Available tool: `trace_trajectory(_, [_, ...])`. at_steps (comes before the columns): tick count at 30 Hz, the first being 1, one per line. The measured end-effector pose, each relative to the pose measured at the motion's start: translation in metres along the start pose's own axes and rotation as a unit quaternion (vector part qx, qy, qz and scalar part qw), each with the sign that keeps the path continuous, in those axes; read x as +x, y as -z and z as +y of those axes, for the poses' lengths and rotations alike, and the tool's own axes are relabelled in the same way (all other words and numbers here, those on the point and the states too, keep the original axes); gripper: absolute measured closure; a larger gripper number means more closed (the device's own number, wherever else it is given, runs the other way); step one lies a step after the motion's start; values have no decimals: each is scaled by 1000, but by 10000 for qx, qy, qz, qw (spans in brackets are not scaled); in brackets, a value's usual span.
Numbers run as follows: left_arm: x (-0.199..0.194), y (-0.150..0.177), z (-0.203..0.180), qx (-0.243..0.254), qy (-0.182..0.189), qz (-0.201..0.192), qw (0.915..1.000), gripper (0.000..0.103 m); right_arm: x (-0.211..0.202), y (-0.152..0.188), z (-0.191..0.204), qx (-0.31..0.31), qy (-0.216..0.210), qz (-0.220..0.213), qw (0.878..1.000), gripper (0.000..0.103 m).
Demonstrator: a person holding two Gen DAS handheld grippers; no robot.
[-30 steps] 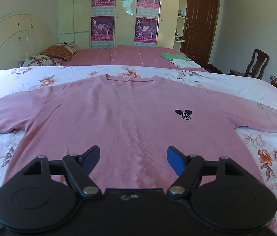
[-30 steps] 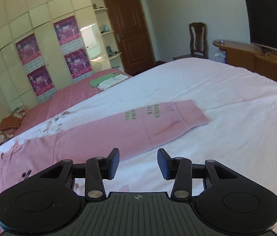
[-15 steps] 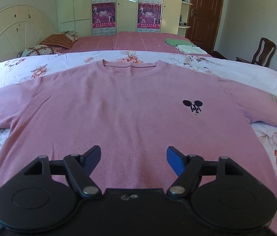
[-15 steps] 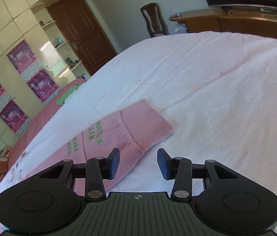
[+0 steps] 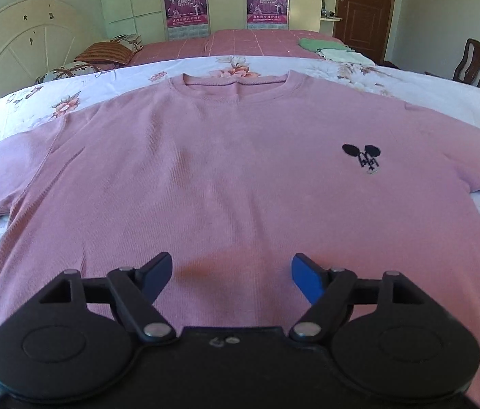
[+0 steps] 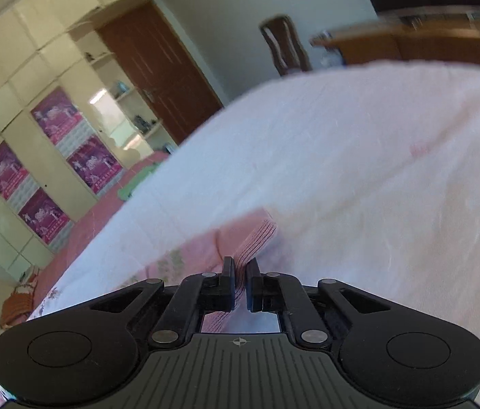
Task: Fold small clothes
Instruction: 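Close the right tool on the sleeve cuff, then carry the sleeve across the sweatshirt body with the right tool and release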
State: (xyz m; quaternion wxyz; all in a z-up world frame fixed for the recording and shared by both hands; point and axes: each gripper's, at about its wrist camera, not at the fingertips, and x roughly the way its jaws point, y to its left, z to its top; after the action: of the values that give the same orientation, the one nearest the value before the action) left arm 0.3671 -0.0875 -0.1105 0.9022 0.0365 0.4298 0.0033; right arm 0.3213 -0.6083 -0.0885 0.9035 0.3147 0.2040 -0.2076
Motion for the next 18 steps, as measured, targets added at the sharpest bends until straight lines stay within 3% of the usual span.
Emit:
trace_trajectory(2, [1, 4, 4, 52, -51, 40, 10000, 22, -17, -1, 9, -789, 69, -443, 9959, 98])
trace_trajectory(3, [1, 5, 7, 78, -65, 41, 9999, 20, -11, -1, 5, -880, 282, -254, 9954, 98])
trace_trajectory(5, [-1, 7, 9, 144, -120, 42, 9998, 19, 13, 2, -17, -552, 589, 541, 9953, 98])
trace_trajectory(6, [-3, 7, 9, 164, -145, 31, 9998, 19, 15, 4, -26, -385, 581, 707, 9951, 98])
trace_trajectory(13, [-18, 14, 29, -26, -282, -73, 9996, 20, -12, 1, -16, -449, 780, 650, 9938, 98])
trace_trajectory(18, [-27, 25, 56, -135, -423, -38, 9990, 20, -2, -4, -3, -546, 1062, 659, 9907, 98])
